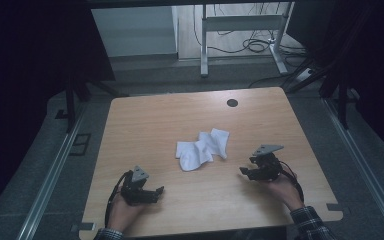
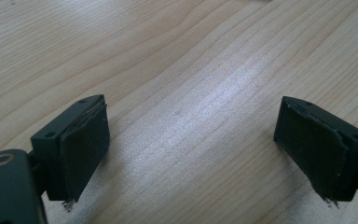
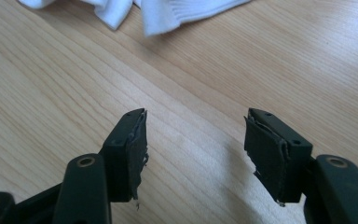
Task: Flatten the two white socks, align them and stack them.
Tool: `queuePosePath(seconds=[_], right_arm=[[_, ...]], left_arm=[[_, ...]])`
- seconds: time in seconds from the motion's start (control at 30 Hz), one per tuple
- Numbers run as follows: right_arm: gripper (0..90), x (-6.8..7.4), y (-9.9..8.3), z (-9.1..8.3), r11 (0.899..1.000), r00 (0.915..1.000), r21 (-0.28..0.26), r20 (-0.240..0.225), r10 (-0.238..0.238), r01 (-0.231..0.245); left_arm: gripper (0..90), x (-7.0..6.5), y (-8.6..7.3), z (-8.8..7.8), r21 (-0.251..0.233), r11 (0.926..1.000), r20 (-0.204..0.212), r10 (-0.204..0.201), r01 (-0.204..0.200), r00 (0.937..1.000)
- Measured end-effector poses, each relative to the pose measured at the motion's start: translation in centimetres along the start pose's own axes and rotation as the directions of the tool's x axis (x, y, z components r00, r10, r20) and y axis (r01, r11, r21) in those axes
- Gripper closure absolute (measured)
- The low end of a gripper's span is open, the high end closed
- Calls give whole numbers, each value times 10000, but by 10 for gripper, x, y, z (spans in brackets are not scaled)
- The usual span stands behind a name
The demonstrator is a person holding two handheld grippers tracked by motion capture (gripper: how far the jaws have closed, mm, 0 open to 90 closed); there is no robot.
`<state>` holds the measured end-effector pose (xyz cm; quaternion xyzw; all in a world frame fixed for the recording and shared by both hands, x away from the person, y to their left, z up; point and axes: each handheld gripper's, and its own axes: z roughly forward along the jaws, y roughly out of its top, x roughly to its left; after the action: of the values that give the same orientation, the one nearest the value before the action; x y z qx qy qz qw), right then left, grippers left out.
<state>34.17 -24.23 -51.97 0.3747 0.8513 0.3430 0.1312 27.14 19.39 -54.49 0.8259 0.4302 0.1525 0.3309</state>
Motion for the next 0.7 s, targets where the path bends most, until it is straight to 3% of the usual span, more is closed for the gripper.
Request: queuePosePath(seconds=[0.2, 0.33, 0.7], right_arm=[[447, -4, 7, 0, 9997, 9996, -59, -118, 253, -253], [479, -12, 15, -1, 9972, 9967, -126, -339, 738, -742], [591, -23, 41, 4, 9930, 9945, -549, -8, 1043, -1042]], left_arm=[[104, 0, 0, 0, 3, 10000, -3, 1, -1, 10000], [104, 0, 0, 0, 3, 10000, -8, -4, 4, 10000], [104, 0, 0, 0, 7, 10000, -18, -13, 13, 10000]])
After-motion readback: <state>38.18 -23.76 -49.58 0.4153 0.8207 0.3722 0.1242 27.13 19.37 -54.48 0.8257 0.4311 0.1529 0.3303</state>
